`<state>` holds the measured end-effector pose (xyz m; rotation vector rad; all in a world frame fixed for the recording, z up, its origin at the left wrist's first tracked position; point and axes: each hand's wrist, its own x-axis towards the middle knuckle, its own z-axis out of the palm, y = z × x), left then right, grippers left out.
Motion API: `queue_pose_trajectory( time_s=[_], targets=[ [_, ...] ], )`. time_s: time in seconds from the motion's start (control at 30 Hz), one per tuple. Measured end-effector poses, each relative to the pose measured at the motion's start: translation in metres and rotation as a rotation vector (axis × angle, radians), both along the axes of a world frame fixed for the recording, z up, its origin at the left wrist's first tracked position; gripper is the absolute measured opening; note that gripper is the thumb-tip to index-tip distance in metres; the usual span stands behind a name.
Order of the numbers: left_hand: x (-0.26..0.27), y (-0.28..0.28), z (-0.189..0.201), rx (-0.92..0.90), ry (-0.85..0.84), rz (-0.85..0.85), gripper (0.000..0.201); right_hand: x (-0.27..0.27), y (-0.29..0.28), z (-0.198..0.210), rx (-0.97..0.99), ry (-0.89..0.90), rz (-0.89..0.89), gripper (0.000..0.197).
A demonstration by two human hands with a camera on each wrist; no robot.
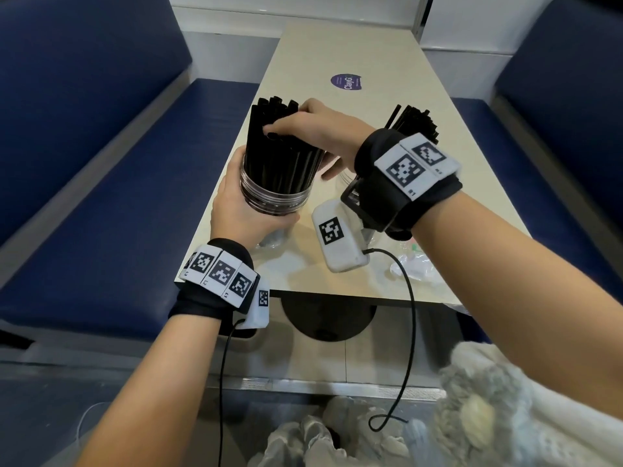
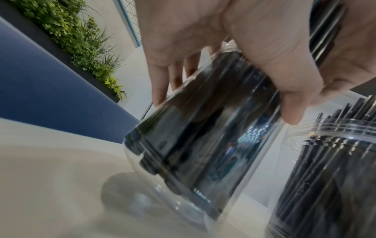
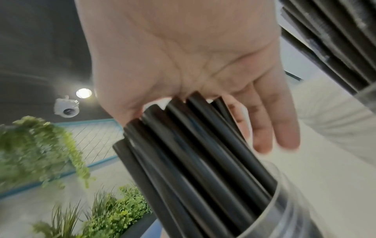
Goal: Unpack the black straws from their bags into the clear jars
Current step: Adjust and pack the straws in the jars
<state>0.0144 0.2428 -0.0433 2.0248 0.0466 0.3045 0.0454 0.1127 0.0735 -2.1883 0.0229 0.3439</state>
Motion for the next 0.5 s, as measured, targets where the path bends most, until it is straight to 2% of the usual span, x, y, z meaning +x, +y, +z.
queue_pose_trajectory(
  time_s=[0.1, 0.2, 0.27, 0.33, 0.43, 0.5],
  targets=[
    [0.001, 0.001, 0.0, 0.021, -0.002, 0.002, 0.11, 0.003, 0.002, 0.002, -0.082, -0.279, -0.008, 0.065],
    [0.003, -0.001, 0.002, 0.032, 0.037, -0.011, 0.11, -0.003, 0.01, 0.002, -0.291, -0.507, 0.15, 0.067],
    [0.004, -0.002, 0.002, 0.041, 0.062, -0.012, 0.109, -0.002, 0.015, -0.001, -0.464, -0.517, 0.254, 0.067],
    [0.003, -0.003, 0.003, 0.044, 0.071, -0.013, 0.106, 0.001, 0.016, -0.006, -0.538, -0.477, 0.252, 0.055],
    [-0.001, -0.005, 0.005, 0.061, 0.051, -0.025, 0.1, 0.006, 0.015, -0.011, -0.477, -0.496, 0.131, 0.035],
    [-0.002, -0.007, 0.005, 0.074, 0.034, -0.026, 0.099, 0.009, 0.014, -0.013, -0.431, -0.461, 0.066, 0.032]
  ],
)
